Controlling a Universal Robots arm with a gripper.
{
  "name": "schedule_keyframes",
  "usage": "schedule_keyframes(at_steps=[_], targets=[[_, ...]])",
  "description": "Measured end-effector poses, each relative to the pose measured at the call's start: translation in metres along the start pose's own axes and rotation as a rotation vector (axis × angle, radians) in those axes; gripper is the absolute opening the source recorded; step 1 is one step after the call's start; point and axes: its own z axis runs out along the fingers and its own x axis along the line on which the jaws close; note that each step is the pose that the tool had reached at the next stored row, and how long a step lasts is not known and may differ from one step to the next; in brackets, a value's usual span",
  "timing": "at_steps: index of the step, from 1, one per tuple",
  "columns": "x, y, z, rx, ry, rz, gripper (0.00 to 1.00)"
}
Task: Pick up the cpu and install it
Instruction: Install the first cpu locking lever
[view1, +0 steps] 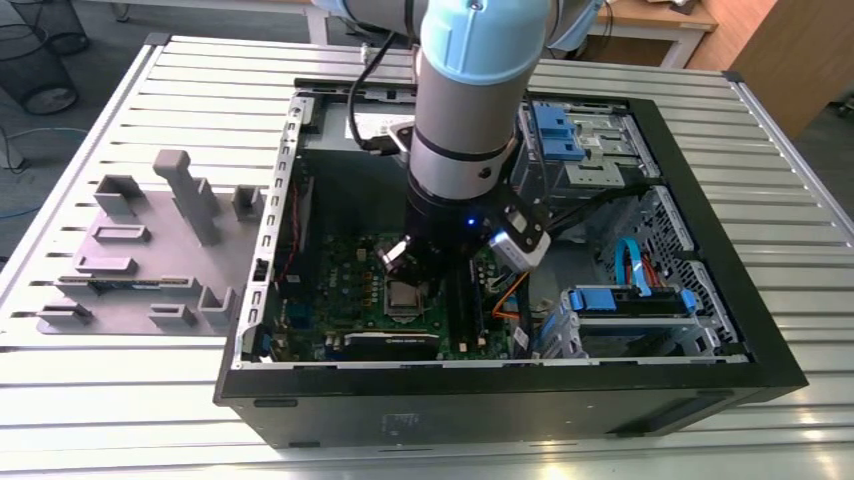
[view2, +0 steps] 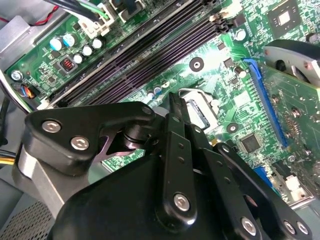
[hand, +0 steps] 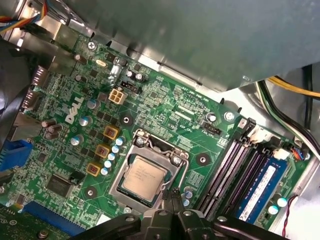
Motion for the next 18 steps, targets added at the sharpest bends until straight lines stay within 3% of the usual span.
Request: schedule_keyframes(at_steps=[18], targets=[[0.0003,-0.0033,0.0046,-0.0008,-0.0002,0.004,0.1]])
